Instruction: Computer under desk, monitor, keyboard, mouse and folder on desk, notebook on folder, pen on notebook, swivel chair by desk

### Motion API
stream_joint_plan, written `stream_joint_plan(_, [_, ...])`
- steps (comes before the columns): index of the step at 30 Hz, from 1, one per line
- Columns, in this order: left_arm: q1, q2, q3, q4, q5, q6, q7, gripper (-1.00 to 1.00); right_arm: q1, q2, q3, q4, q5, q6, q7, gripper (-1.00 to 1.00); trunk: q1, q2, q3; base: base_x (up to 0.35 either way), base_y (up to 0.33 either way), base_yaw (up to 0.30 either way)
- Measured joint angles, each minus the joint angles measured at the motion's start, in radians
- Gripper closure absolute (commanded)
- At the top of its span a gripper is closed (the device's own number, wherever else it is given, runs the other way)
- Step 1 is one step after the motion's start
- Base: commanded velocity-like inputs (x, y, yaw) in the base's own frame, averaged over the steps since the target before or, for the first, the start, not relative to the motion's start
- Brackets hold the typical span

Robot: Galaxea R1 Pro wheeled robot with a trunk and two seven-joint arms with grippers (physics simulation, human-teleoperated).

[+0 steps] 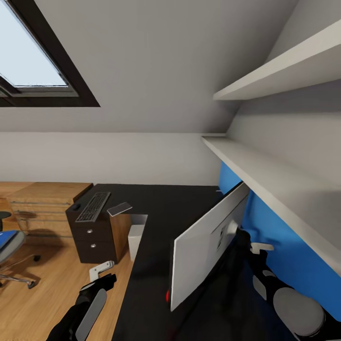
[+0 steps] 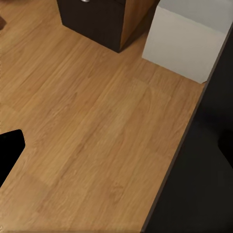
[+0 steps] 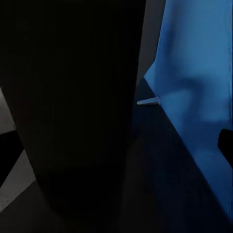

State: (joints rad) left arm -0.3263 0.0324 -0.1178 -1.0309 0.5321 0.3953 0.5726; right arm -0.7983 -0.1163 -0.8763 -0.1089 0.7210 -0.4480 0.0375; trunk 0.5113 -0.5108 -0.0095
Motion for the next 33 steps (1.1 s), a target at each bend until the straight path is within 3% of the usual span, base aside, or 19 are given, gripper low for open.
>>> stream_joint_plan(8, [0.000, 0.000, 0.000, 0.000, 0.001, 0.000, -0.001, -1.00, 0.000, 0.000, -0.008, 0.000, -0.003, 0.000, -0.001, -1.00, 0.000, 0.000, 0.000, -0.282, 0.000, 0.000])
stream_joint_plan(17, [0.000, 0.000, 0.000, 0.000, 0.001, 0.000, 0.000, -1.00, 0.000, 0.001, -0.008, 0.001, -0.003, 0.000, -0.001, -1.00, 0.000, 0.000, 0.000, -0.090, 0.015, 0.000])
stream_joint_plan(33, [0.000, 0.000, 0.000, 0.000, 0.001, 0.000, 0.000, -1.00, 0.000, 0.003, -0.008, 0.001, 0.026, 0.000, -0.002, -1.00, 0.000, 0.000, 0.000, -0.271, 0.175, 0.000])
